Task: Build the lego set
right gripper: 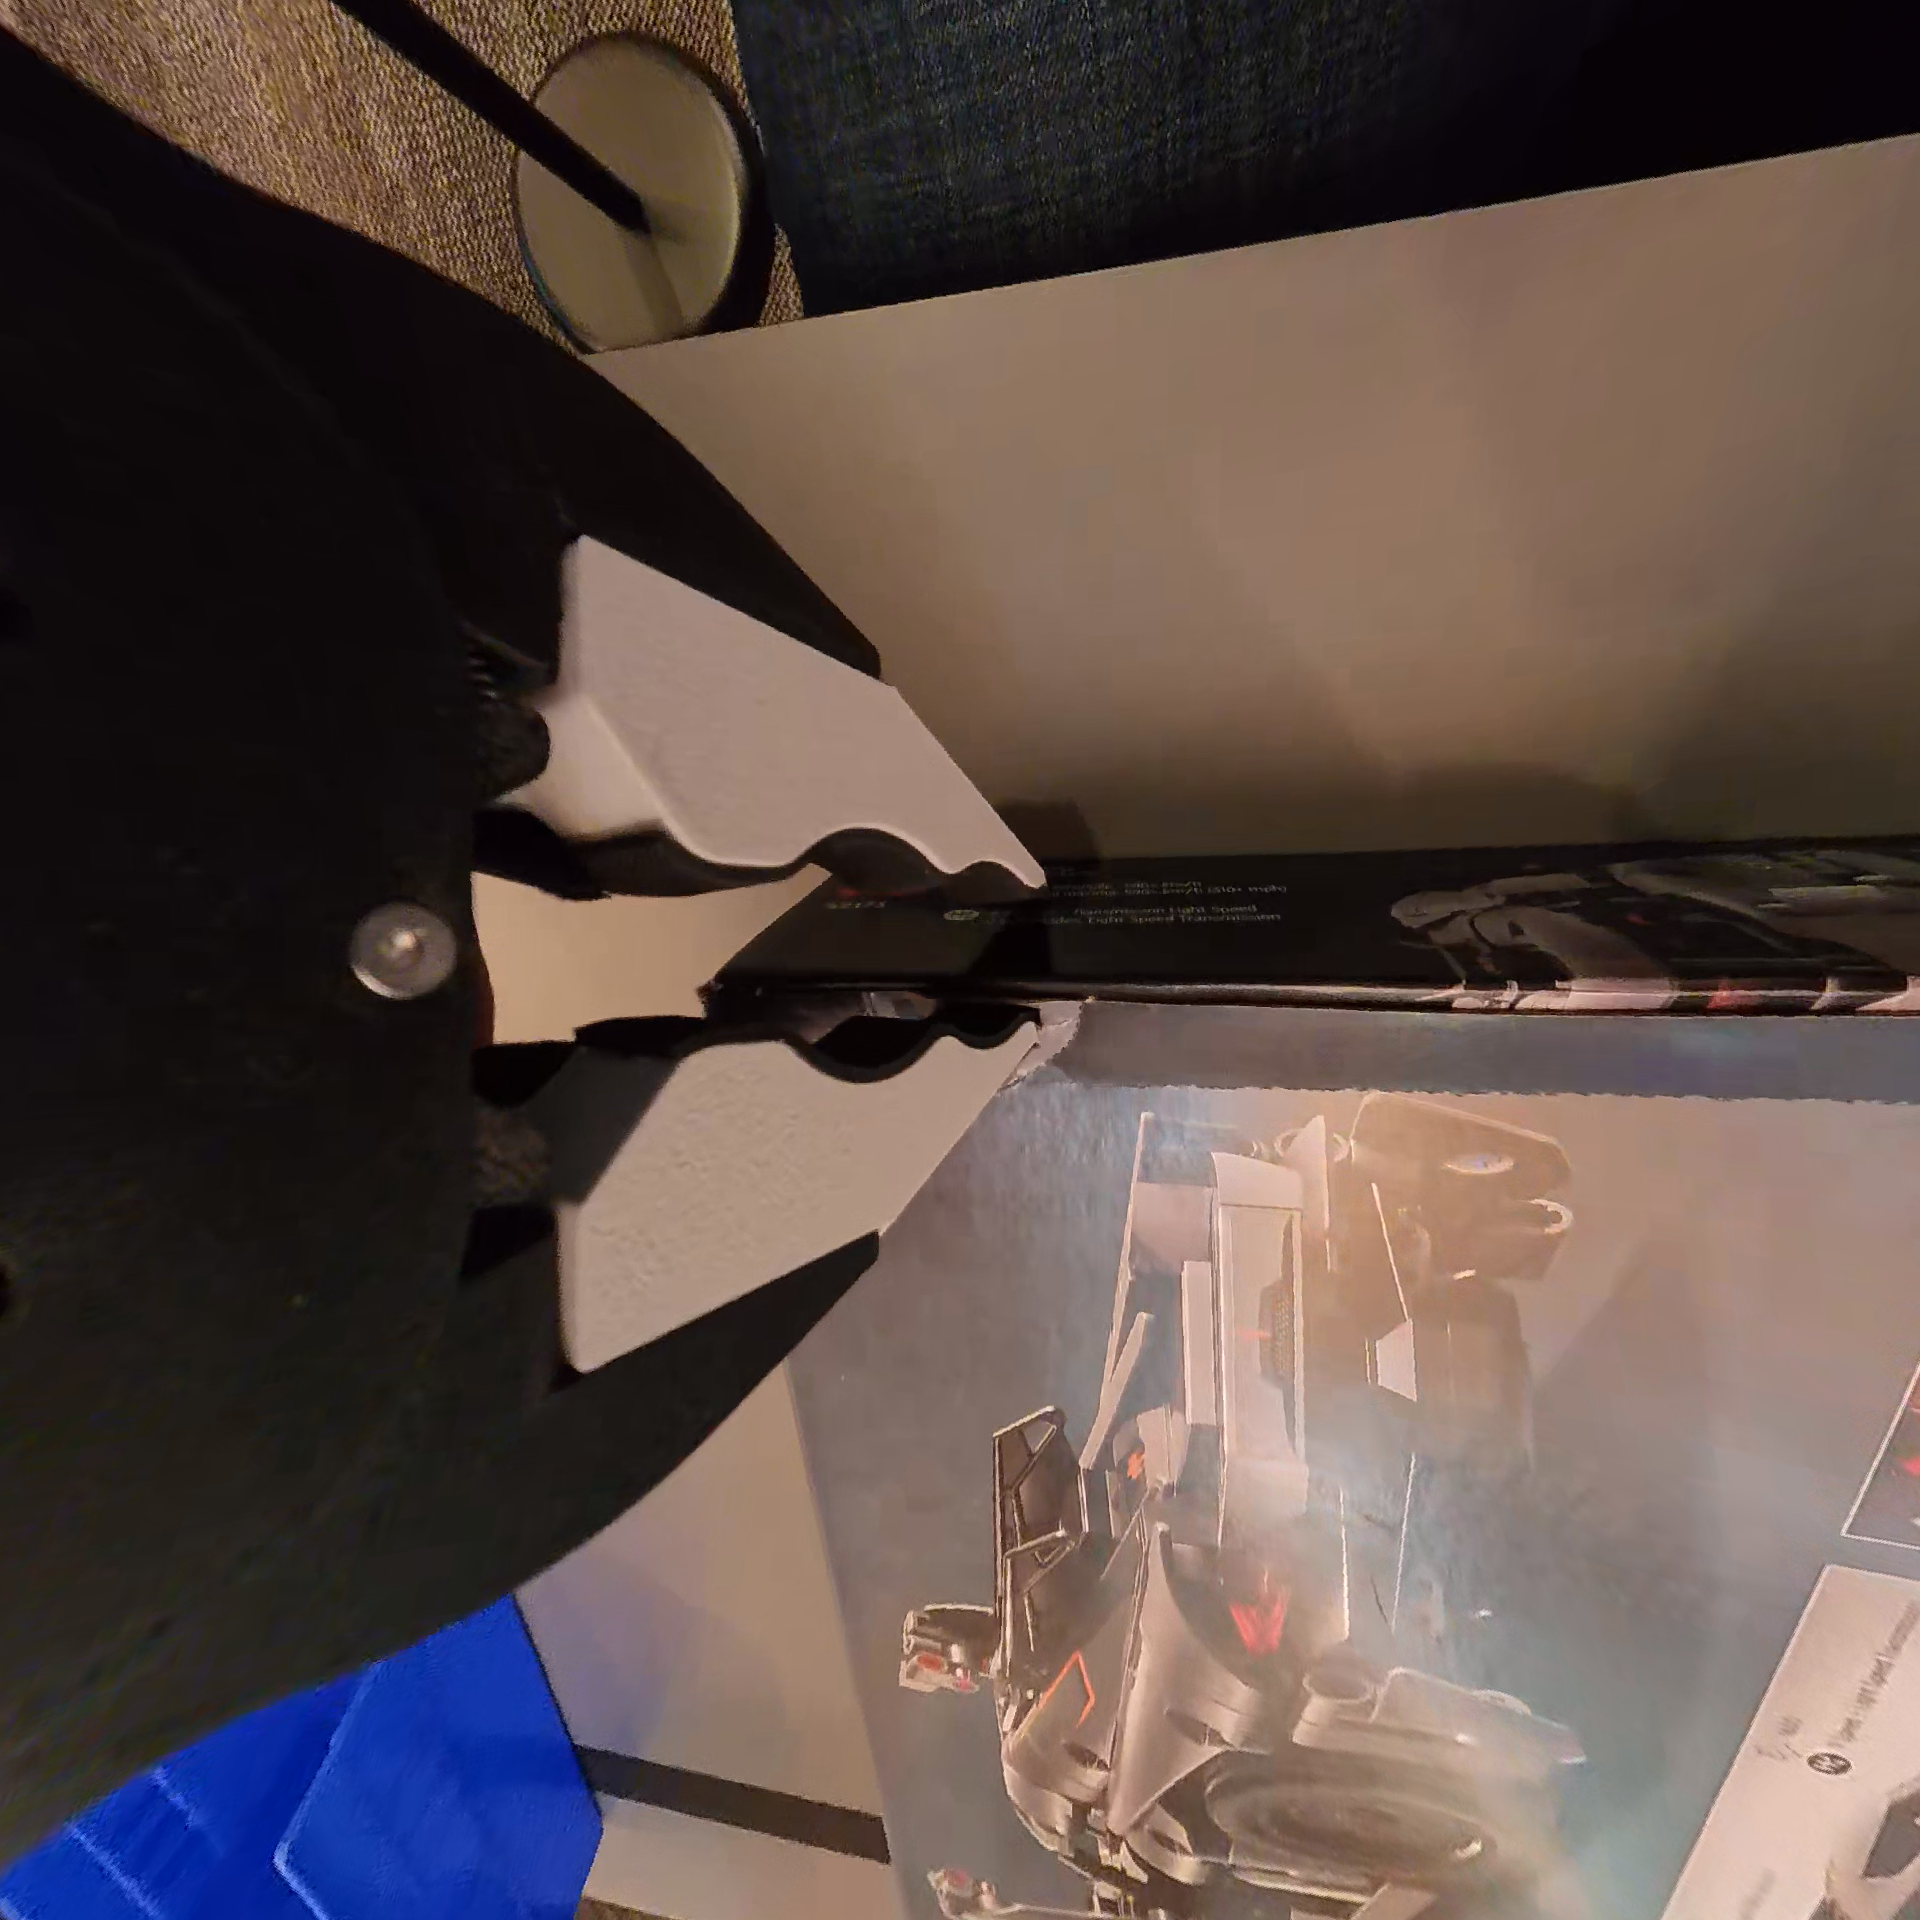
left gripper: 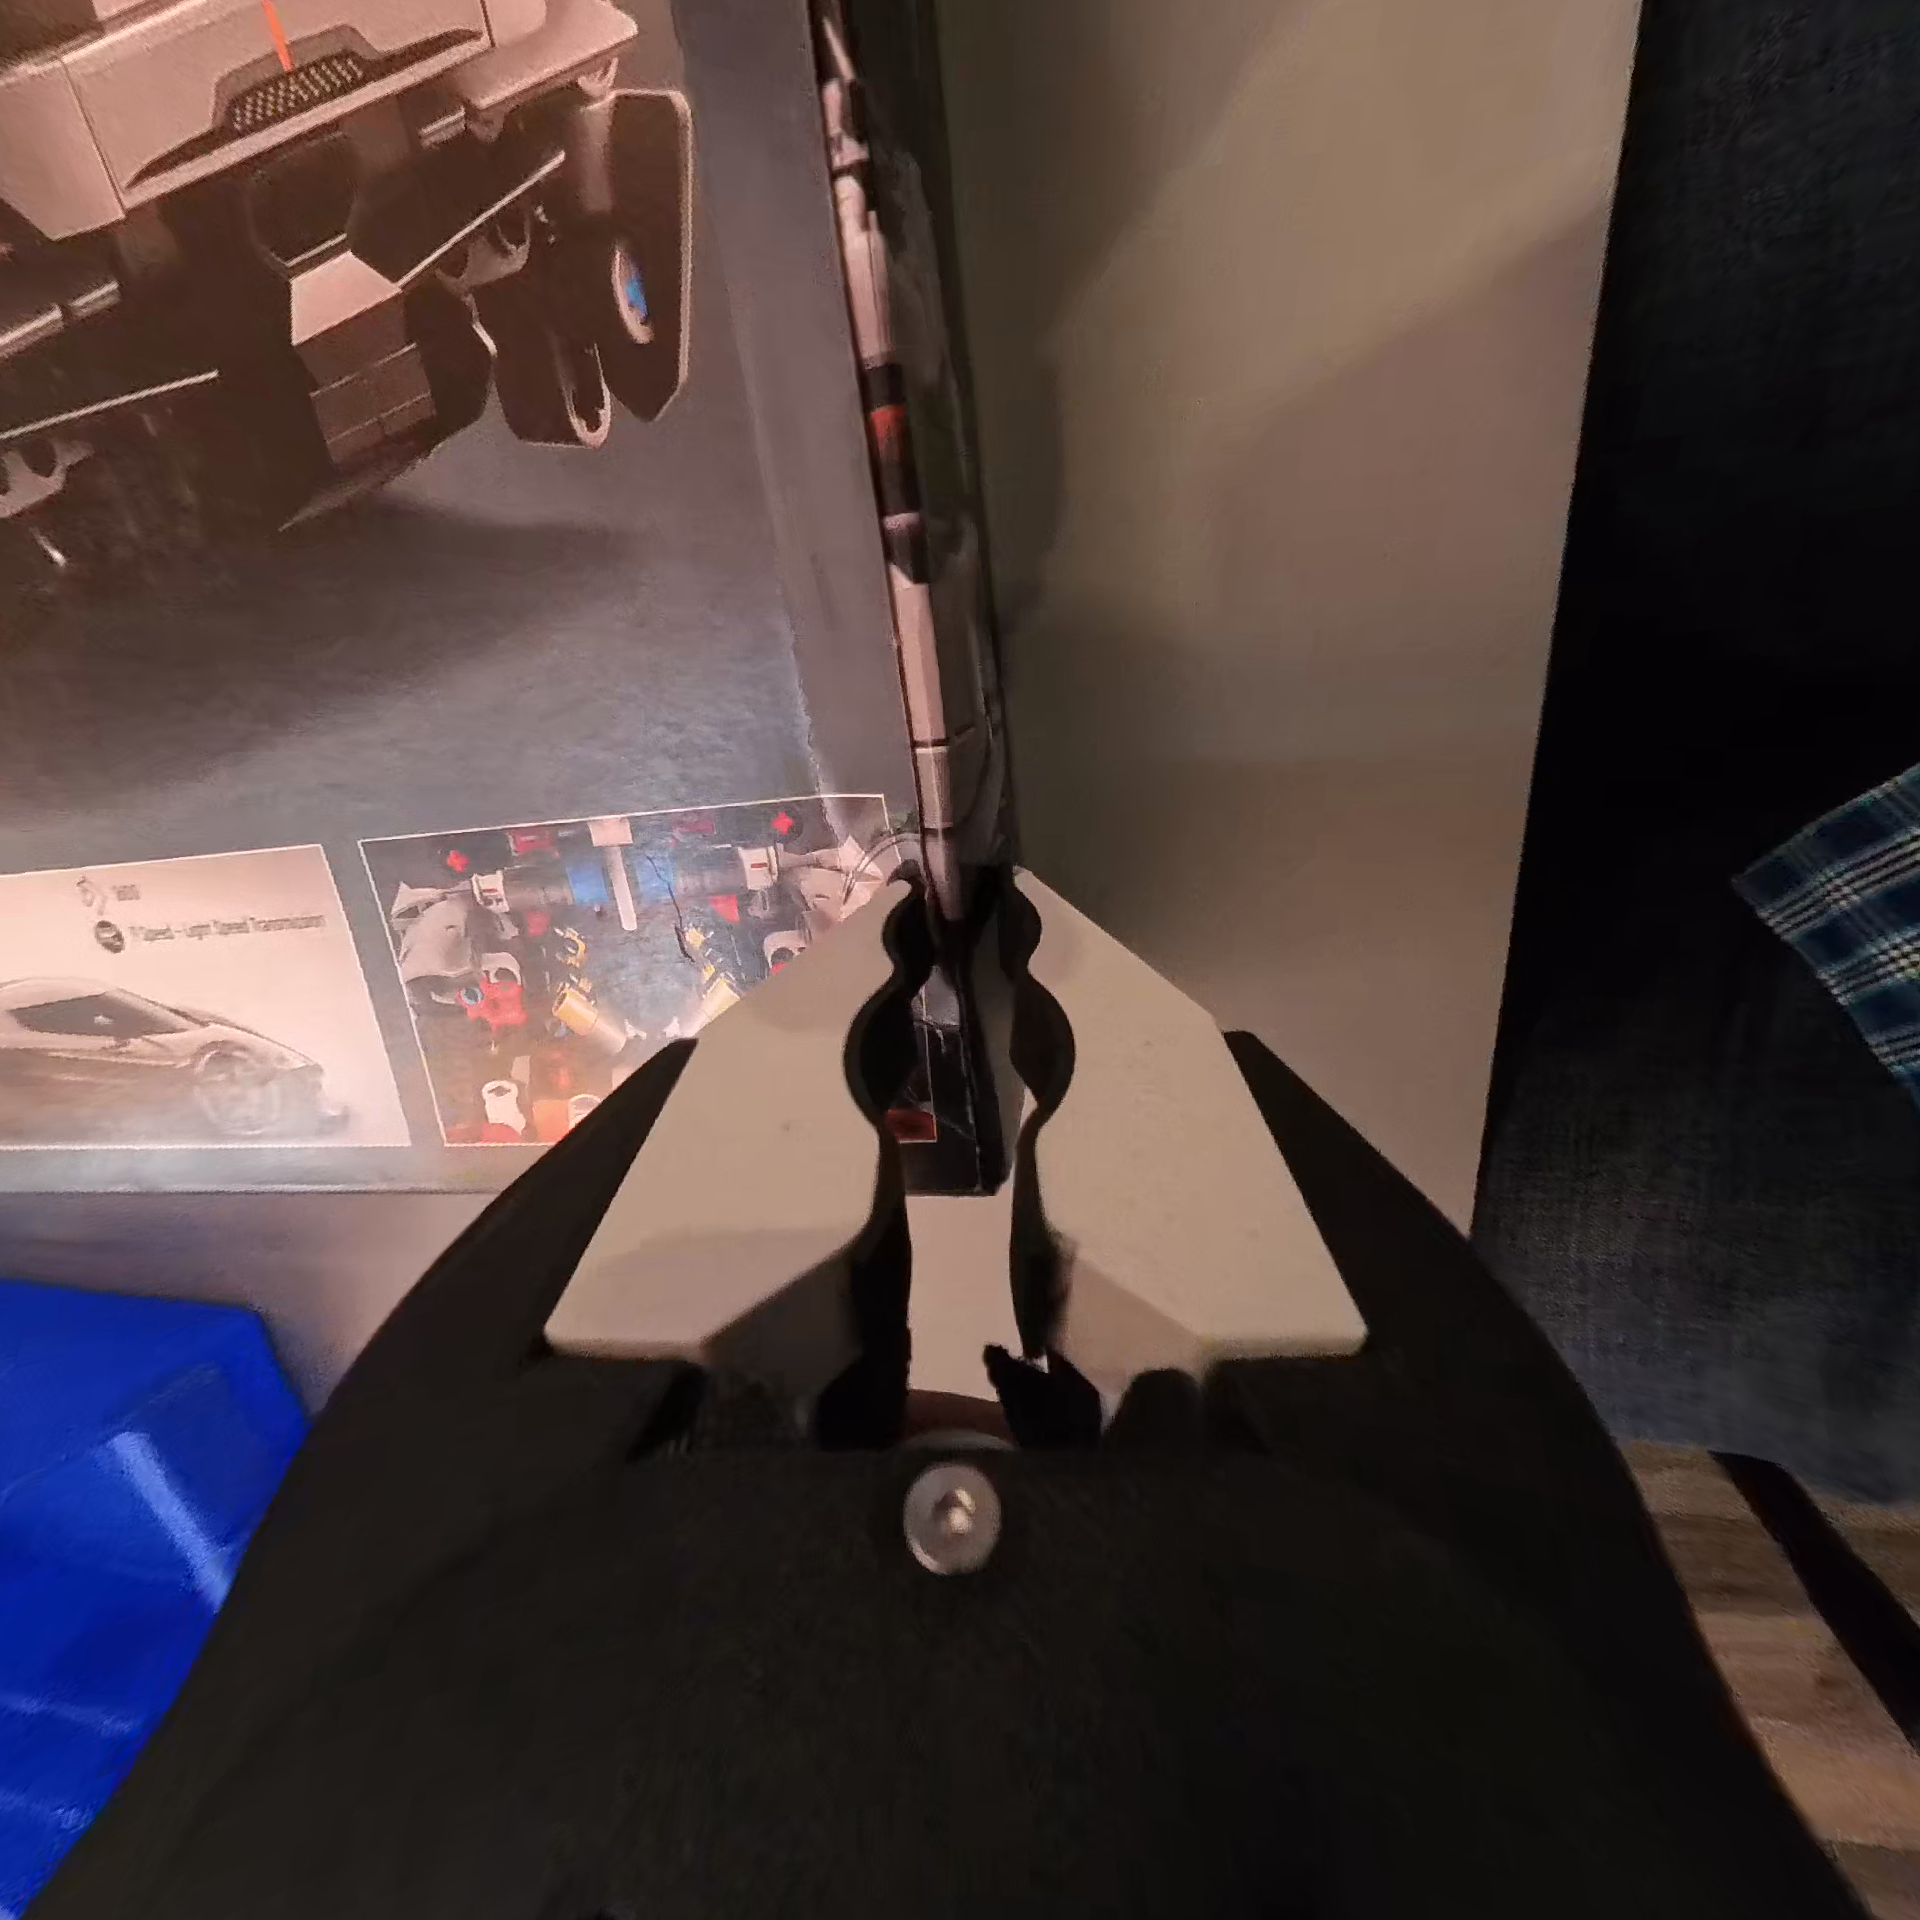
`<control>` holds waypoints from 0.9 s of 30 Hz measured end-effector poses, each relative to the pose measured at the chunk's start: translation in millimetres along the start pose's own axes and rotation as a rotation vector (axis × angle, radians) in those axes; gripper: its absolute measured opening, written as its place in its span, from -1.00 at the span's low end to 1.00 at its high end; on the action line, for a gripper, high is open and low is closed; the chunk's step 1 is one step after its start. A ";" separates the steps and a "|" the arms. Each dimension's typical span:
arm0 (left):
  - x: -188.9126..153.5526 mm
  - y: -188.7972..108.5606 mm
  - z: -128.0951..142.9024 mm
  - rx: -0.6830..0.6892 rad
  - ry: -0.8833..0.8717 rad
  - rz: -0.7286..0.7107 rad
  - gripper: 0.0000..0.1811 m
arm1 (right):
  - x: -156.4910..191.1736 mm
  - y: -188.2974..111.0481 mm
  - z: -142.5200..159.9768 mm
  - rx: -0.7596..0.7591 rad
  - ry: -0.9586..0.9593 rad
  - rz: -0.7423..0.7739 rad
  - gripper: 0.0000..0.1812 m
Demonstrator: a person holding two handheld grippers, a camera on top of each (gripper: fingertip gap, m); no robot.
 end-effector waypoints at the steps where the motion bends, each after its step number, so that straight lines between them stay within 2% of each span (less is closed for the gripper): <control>1: -0.4 0.2 -0.4 -0.016 -0.021 0.031 -0.92 | 0.1 0.3 -0.1 0.000 0.000 0.001 -0.83; 8: -5.9 -0.9 -4.0 -0.115 -0.114 0.223 -0.96 | -2.3 1.3 1.2 0.009 -0.005 -0.007 -0.84; 10: -6.1 -1.7 -3.7 -0.105 -0.095 0.187 -0.93 | -2.1 1.2 1.5 0.008 -0.010 -0.002 -0.83; 14: -17.2 -5.6 -4.5 -0.118 -0.089 0.158 -0.61 | -2.1 0.9 1.9 0.002 -0.013 -0.003 -0.82; 18: -16.7 -7.4 2.6 -0.063 -0.046 0.052 -0.44 | -1.1 2.3 -1.9 -0.006 -0.018 -0.005 -0.77; 20: -12.8 -10.7 3.9 -0.033 -0.023 0.004 -0.48 | -2.7 2.3 -2.7 -0.005 -0.013 0.005 -0.80; 22: -2.8 -20.0 1.7 -0.041 -0.014 -0.071 -0.61 | -3.9 2.5 -0.9 0.010 -0.009 0.015 -0.81; 24: 12.3 -34.4 5.6 -0.060 -0.027 -0.163 -0.51 | -4.4 2.4 -0.3 0.004 -0.004 0.020 -0.81; 27: 5.5 -42.0 11.3 -0.121 -0.113 -0.114 -0.52 | -4.2 2.5 -0.9 -0.002 -0.001 0.028 -0.79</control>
Point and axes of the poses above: each gripper's, where its closed fingertips meet, y out along the fingers, z out of its underside, x = y × z across the jaws, the point moved 1 cm from there along -y, back along the fingers, and after that the axes turned 2 degrees about -z, right-handed, at the moved point
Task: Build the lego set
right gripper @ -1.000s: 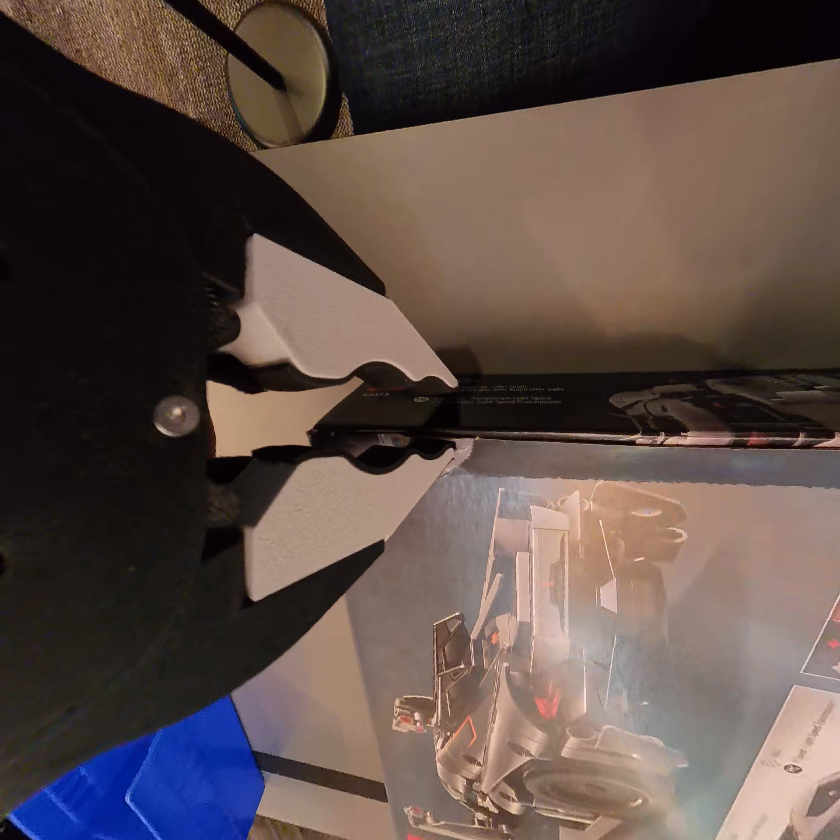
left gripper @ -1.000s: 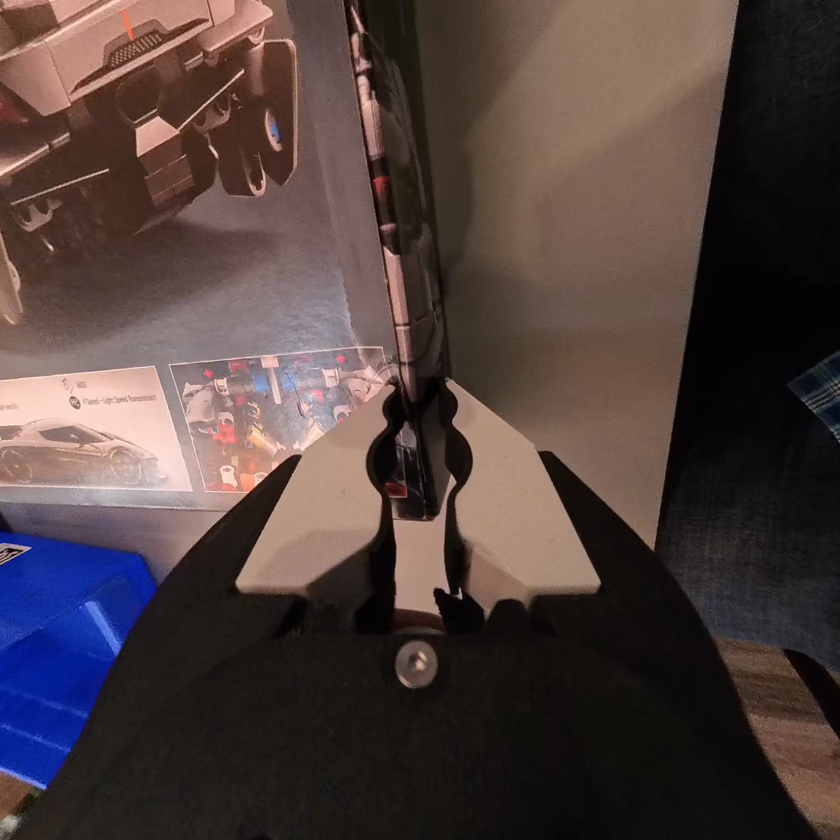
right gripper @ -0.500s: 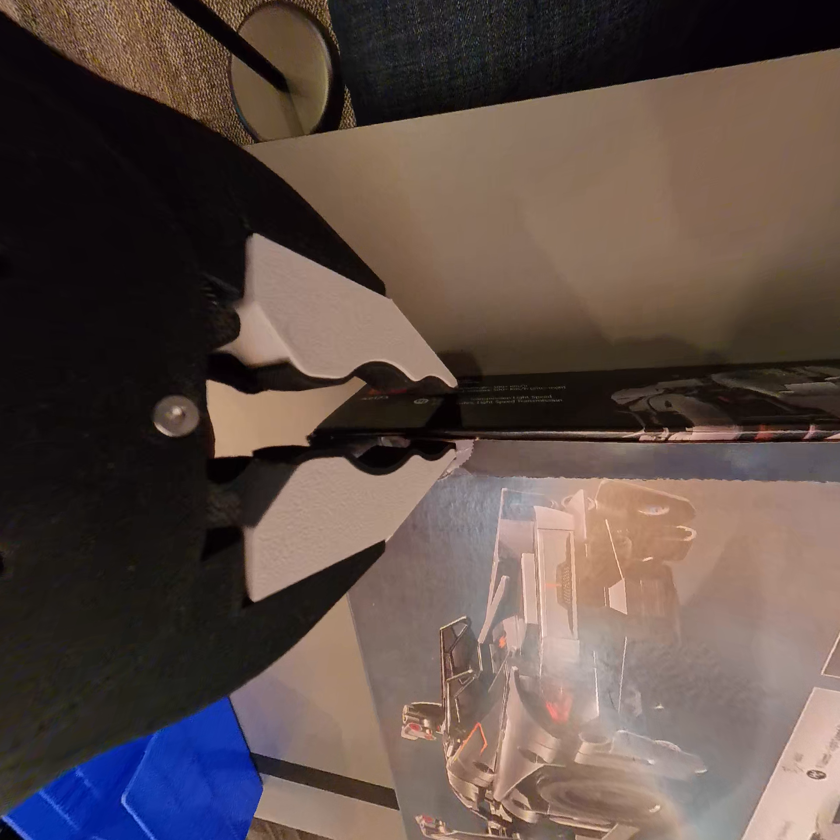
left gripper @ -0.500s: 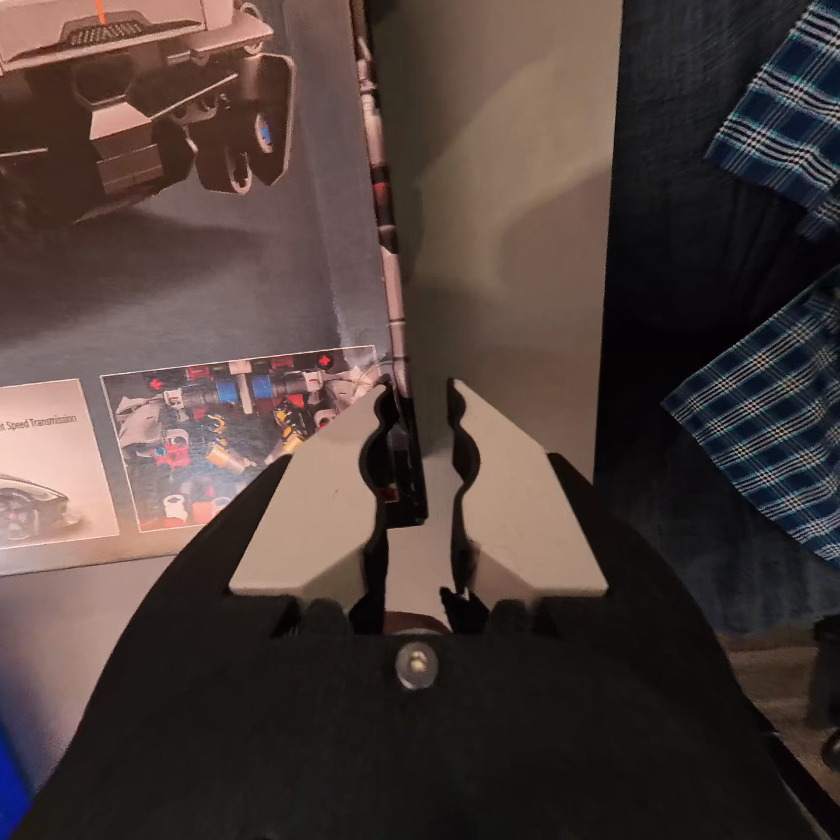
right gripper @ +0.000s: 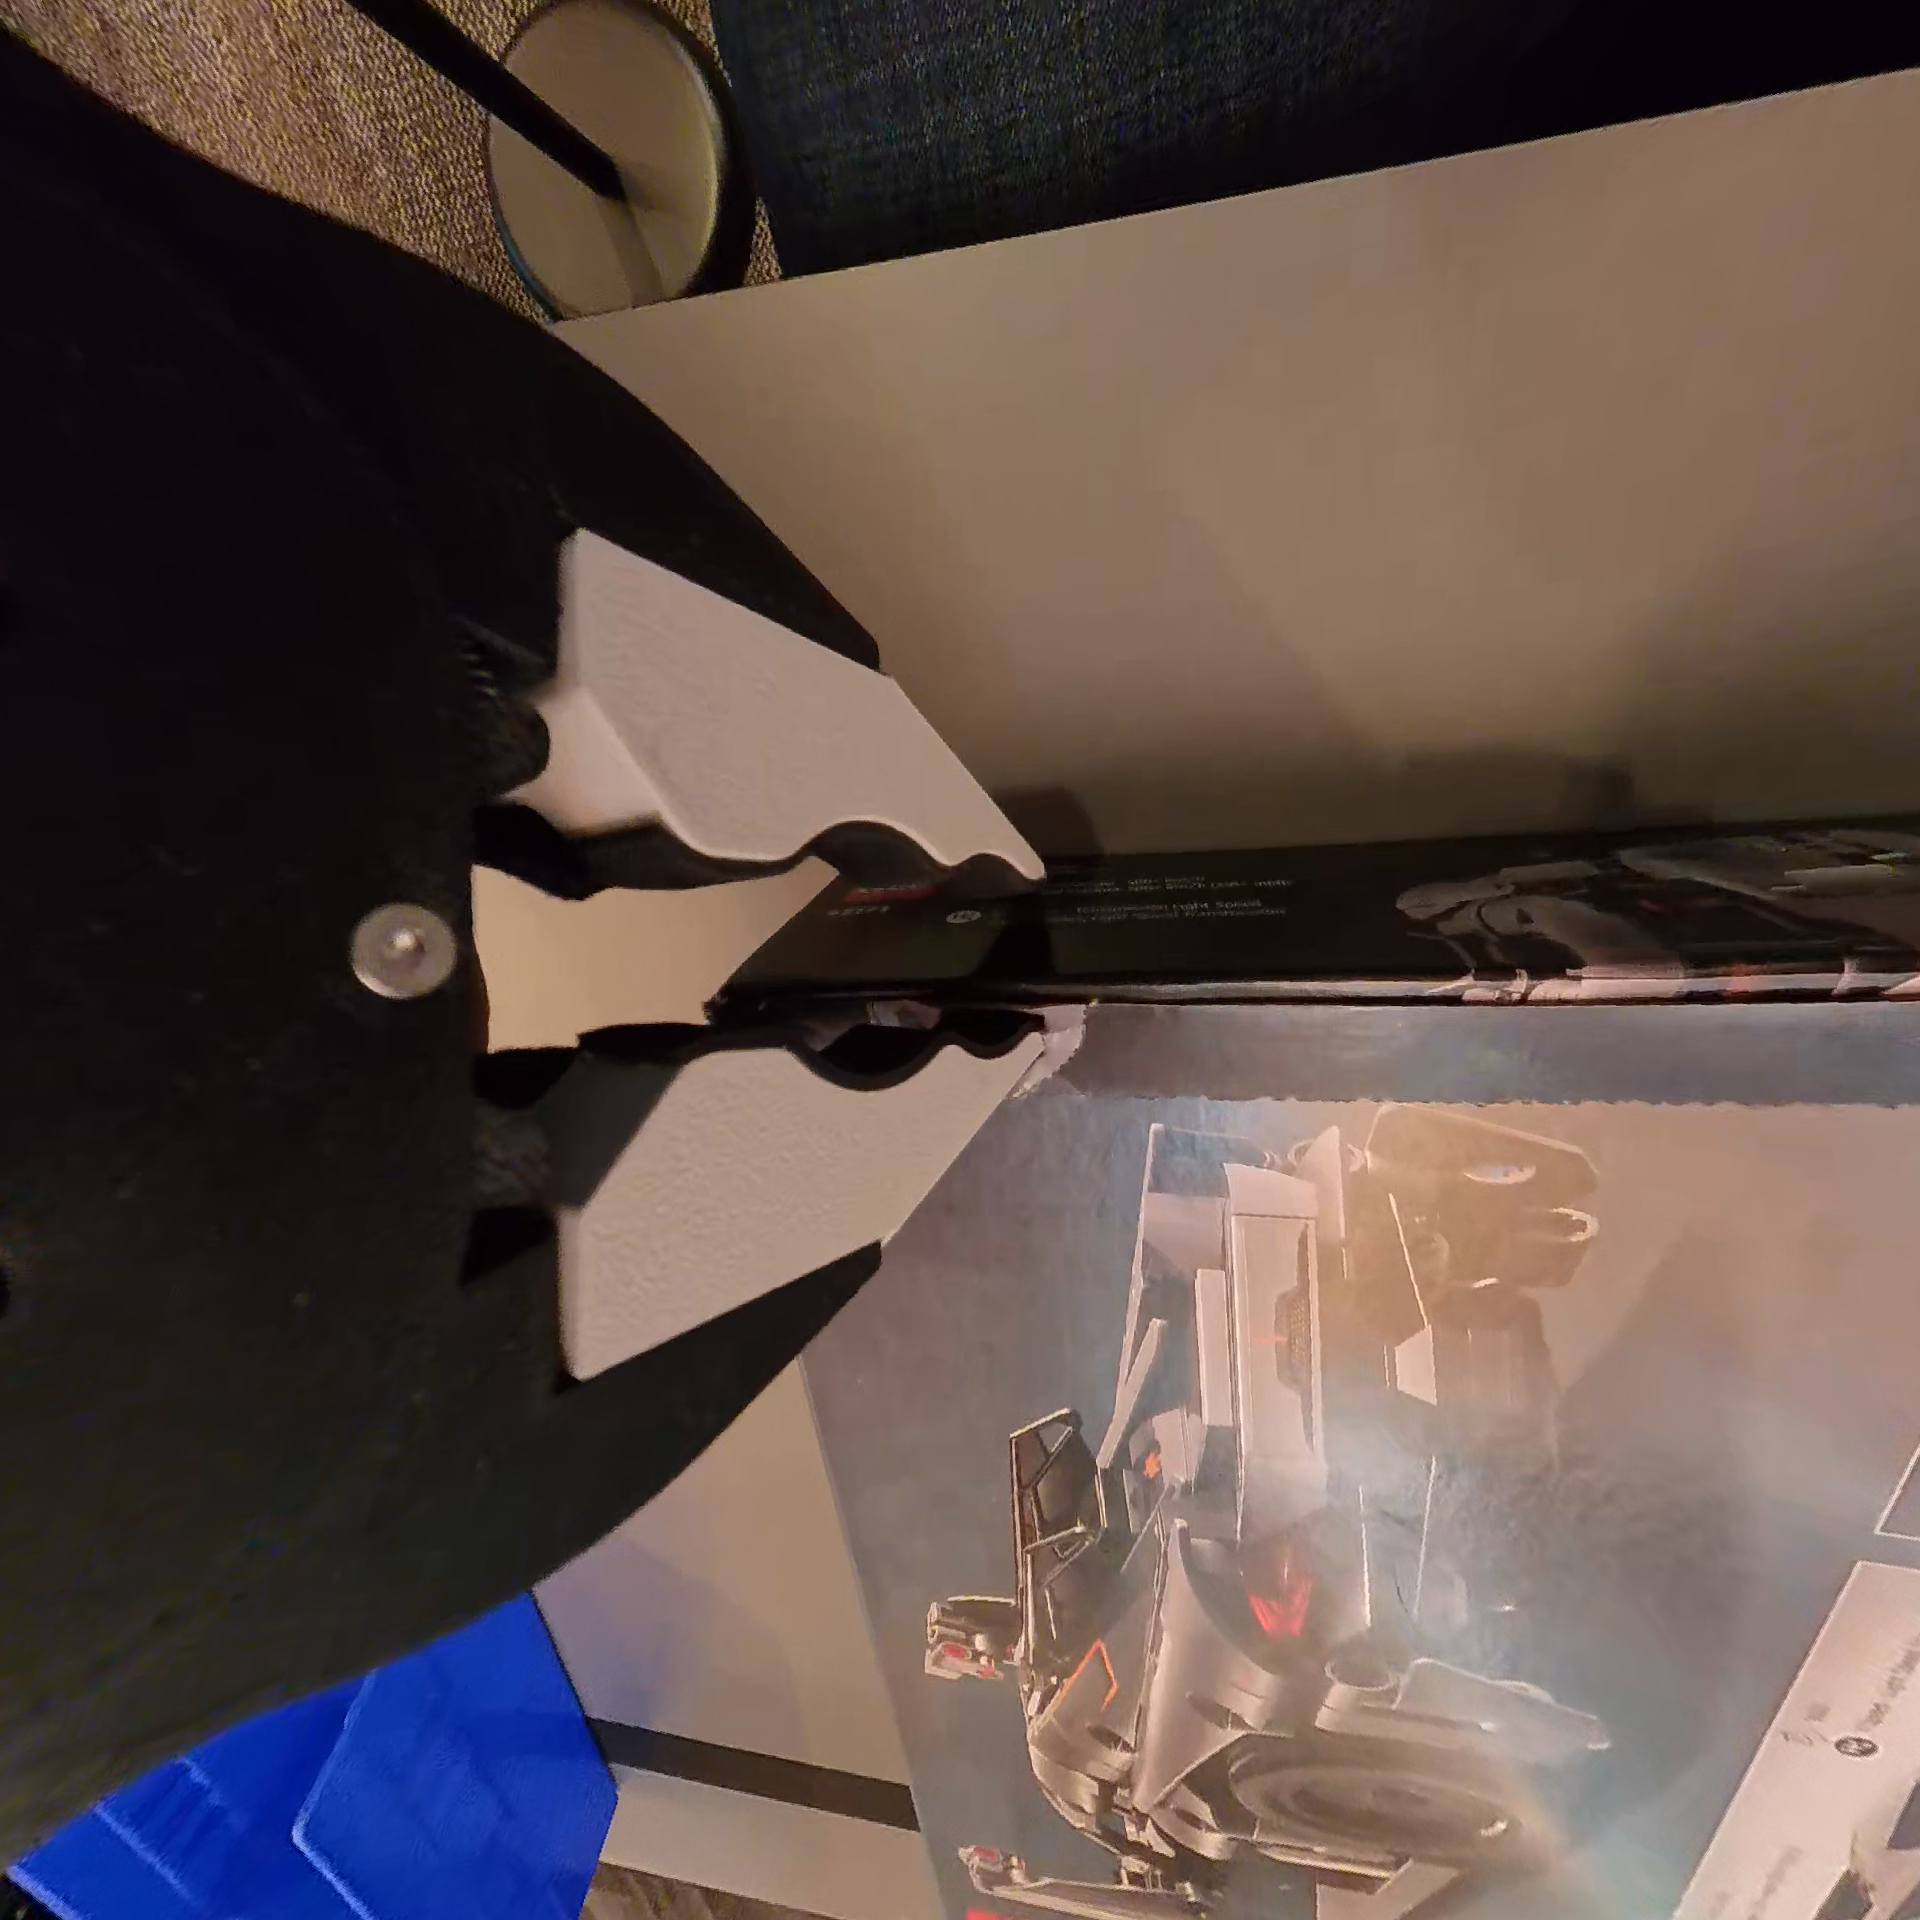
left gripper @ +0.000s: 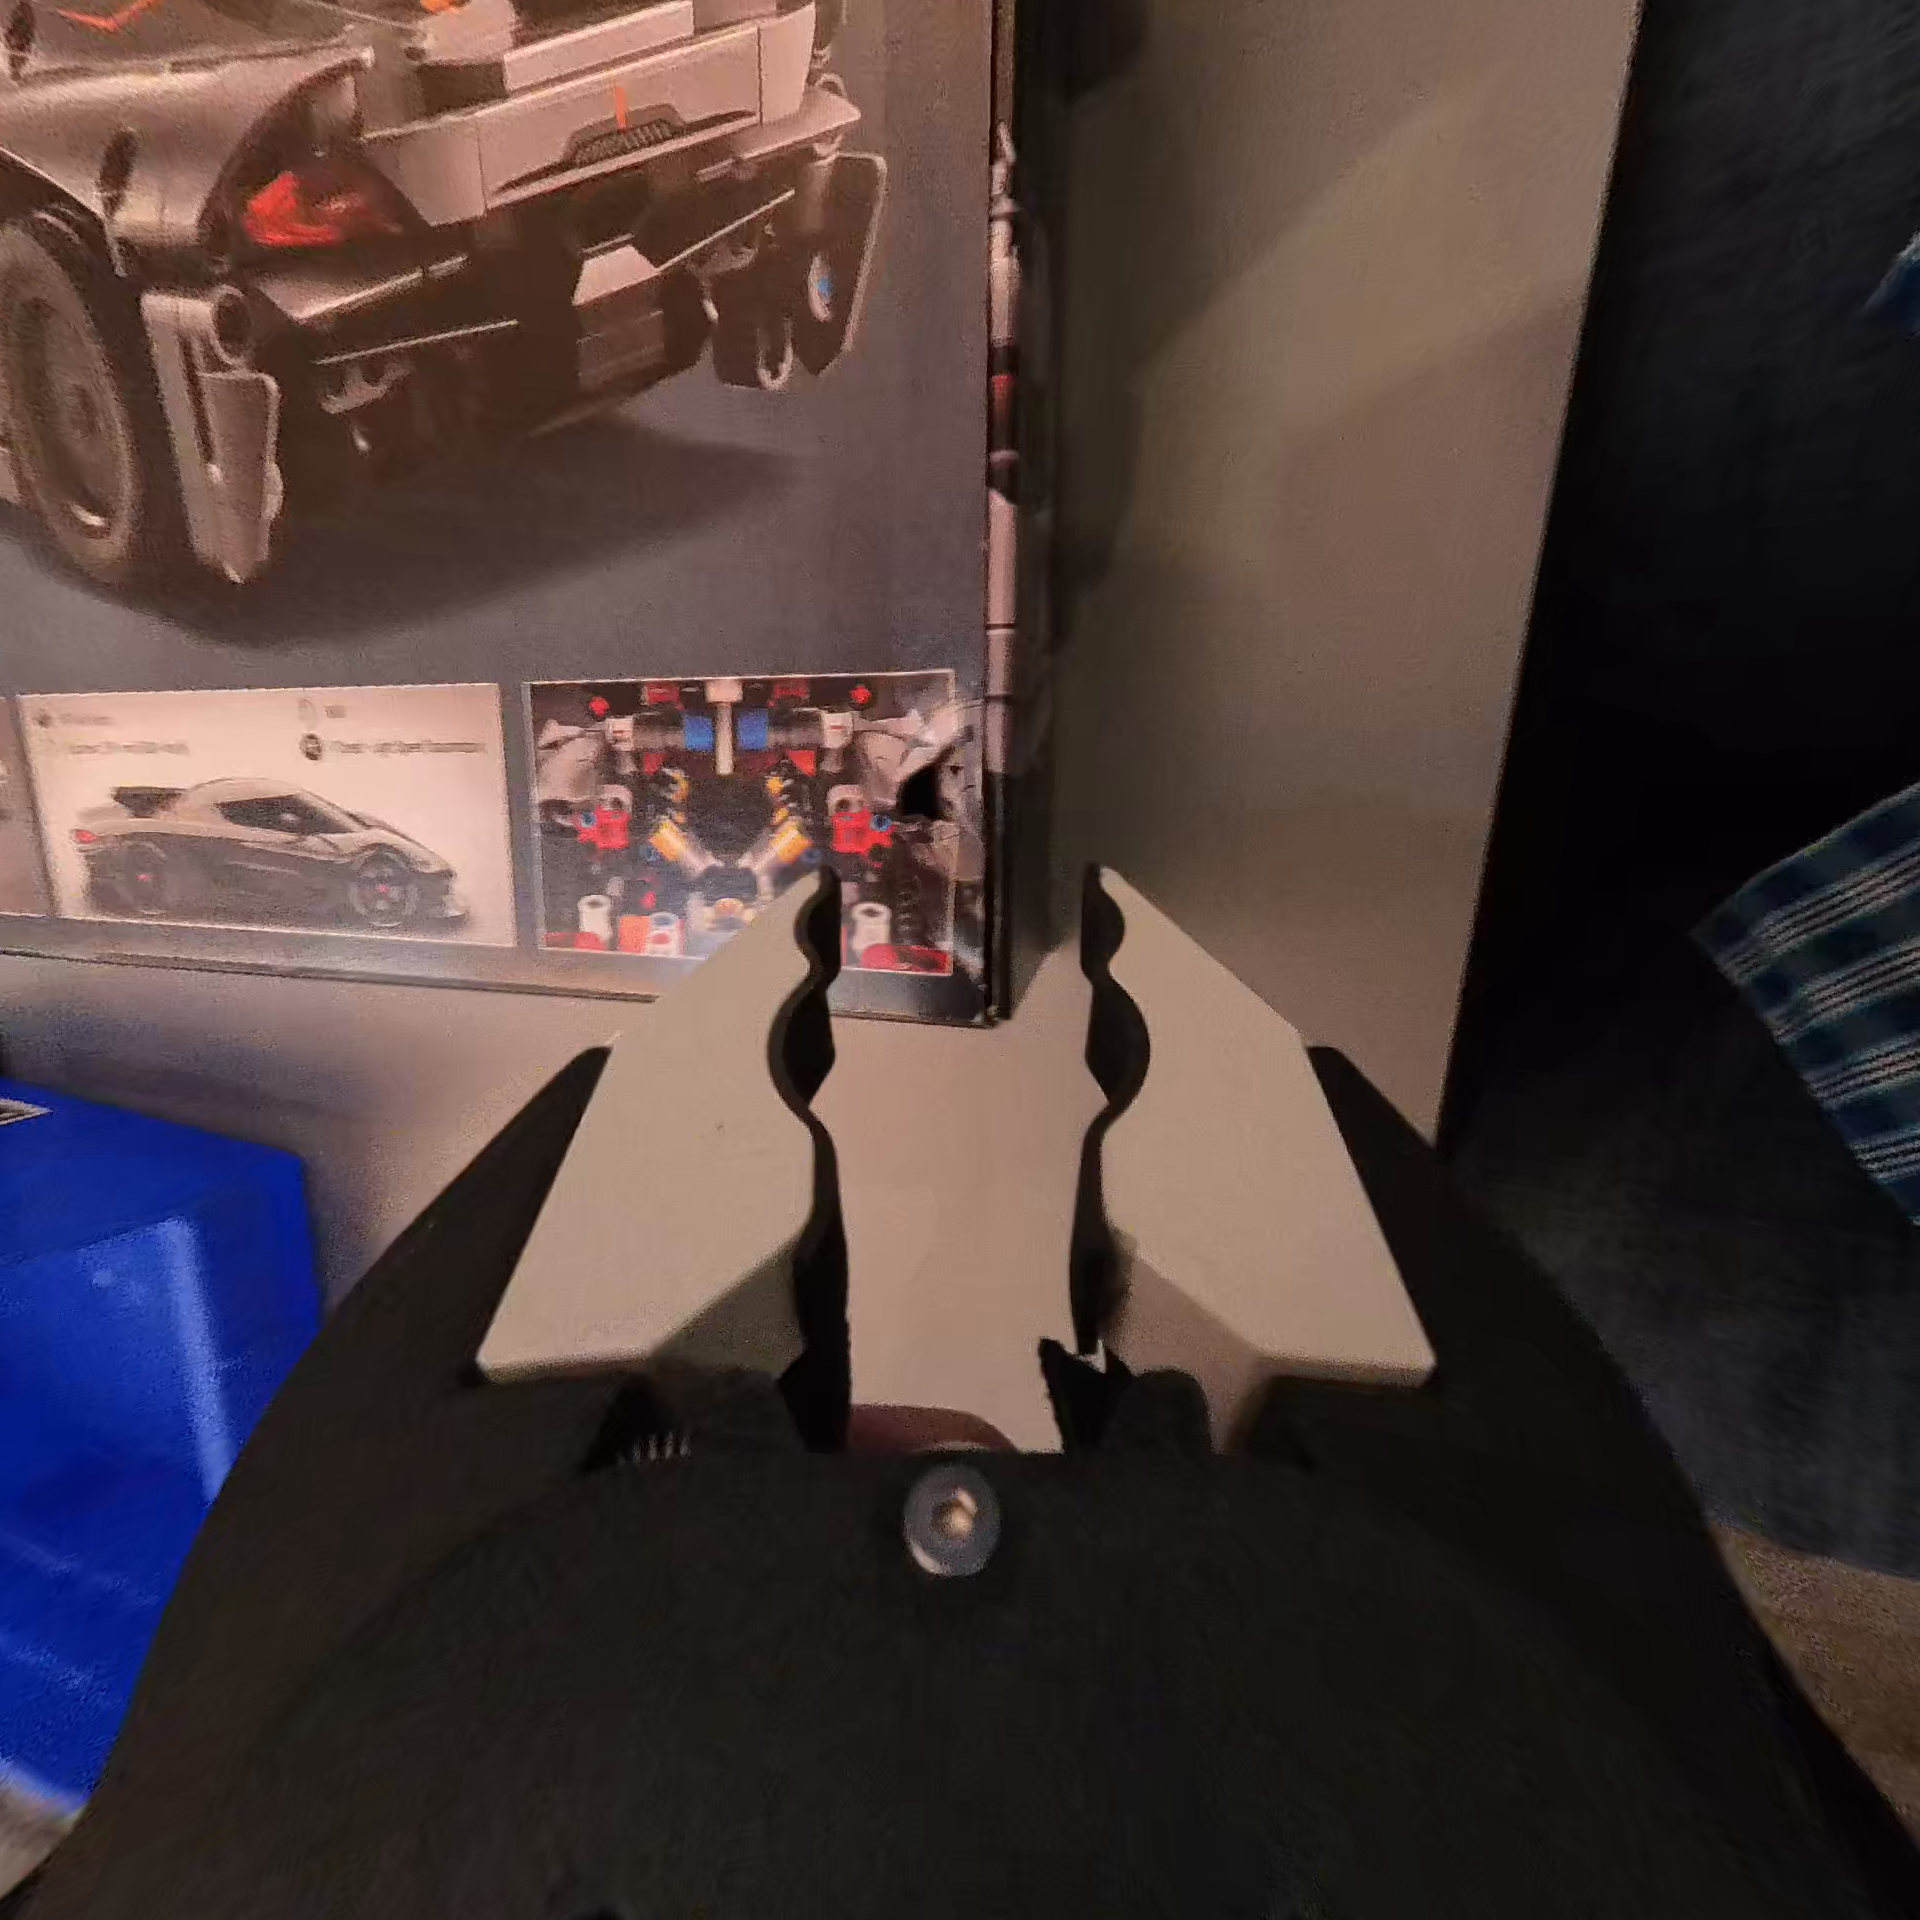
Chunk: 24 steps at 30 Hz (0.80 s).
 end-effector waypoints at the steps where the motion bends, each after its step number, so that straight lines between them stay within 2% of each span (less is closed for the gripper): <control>1: -5.8 1.5 -0.6 -0.024 -0.009 0.020 -0.51 | -0.1 0.1 -0.3 0.000 0.001 0.000 -0.79; 4: -11.3 10.4 3.4 -0.022 -0.005 0.020 -0.51 | 0.2 0.1 -0.4 -0.004 0.002 0.002 -0.79; 6: -16.7 12.4 -4.4 -0.060 -0.026 0.048 -0.55 | 0.4 0.1 -0.4 -0.006 0.001 0.004 -0.78; 10: -21.4 14.4 -5.6 -0.037 0.003 0.048 -0.54 | 0.0 0.2 -0.6 -0.011 0.003 0.006 -0.79; 11: -17.8 14.8 -2.4 -0.021 0.013 0.026 -0.60 | -0.3 0.2 -0.8 -0.013 0.004 0.007 -0.79; 15: -21.2 16.3 -1.3 0.017 0.055 0.017 -0.55 | -0.5 0.2 -0.8 -0.010 0.006 0.013 -0.80; 18: -19.3 18.2 -0.7 0.041 0.086 -0.022 -0.59 | 0.6 0.0 -1.1 -0.007 0.002 0.013 -0.76; 24: -21.3 26.5 1.0 0.050 0.062 -0.069 -0.55 | 4.4 -0.4 -2.2 -0.036 0.021 0.016 -0.66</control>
Point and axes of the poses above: each gripper's, where its closed fingertips meet, y out along the fingers, z out of its underside, x = y × z across the jaws, the point moved 1 cm from there along -y, back along the fingers, and after that the axes turned 2 degrees about -z, right-handed, at the moved point
